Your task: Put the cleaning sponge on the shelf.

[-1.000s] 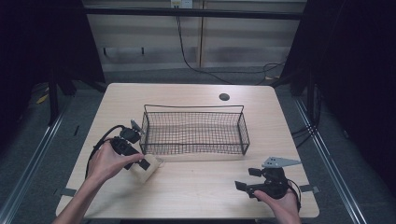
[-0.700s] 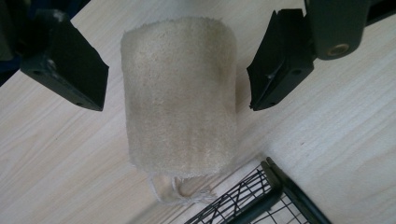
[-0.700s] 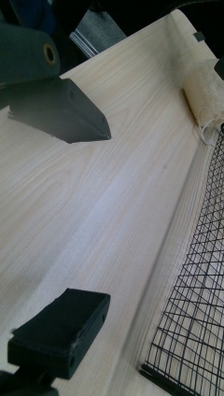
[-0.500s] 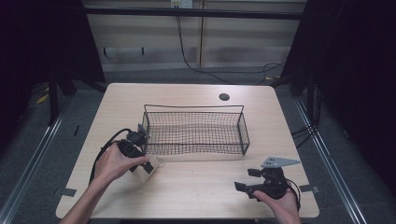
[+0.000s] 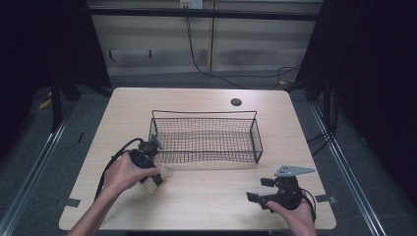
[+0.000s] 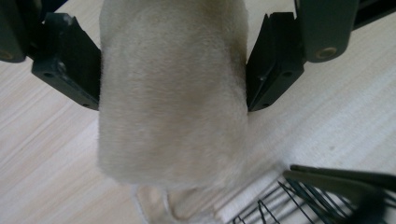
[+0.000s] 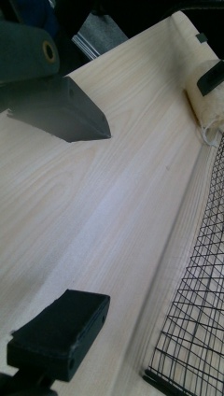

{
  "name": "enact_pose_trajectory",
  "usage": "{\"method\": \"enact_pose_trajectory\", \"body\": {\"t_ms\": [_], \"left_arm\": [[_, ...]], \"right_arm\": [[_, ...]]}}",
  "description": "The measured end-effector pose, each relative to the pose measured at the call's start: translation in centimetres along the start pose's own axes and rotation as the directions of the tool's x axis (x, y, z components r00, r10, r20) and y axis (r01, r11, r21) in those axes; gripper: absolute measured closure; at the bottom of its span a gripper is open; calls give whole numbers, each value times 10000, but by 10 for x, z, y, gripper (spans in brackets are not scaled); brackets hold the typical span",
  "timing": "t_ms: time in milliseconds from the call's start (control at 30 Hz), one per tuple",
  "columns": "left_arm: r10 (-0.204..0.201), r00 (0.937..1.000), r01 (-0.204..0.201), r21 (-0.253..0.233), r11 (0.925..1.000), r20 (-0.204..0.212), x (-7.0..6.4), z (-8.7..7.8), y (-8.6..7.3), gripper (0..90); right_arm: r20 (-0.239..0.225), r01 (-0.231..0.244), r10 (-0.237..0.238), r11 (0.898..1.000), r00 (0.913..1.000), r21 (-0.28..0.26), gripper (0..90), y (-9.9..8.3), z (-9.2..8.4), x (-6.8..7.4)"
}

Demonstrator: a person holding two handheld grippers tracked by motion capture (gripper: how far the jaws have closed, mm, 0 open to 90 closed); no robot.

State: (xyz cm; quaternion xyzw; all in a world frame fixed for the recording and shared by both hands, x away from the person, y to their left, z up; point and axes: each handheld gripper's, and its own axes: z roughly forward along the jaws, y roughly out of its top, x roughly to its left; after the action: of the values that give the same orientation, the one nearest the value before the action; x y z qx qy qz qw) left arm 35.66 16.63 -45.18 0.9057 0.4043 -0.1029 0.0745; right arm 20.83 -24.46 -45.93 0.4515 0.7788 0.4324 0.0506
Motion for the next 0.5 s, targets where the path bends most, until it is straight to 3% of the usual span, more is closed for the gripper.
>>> {"method": "enact_pose_trajectory", "body": {"t_ms": [500], "left_arm": [[100,9993,-103,-78,9999,-373,-3,-8,-4,265]], "right_arm": [[34,-59,58,9999,10000,89,166,0,1,0]]}}
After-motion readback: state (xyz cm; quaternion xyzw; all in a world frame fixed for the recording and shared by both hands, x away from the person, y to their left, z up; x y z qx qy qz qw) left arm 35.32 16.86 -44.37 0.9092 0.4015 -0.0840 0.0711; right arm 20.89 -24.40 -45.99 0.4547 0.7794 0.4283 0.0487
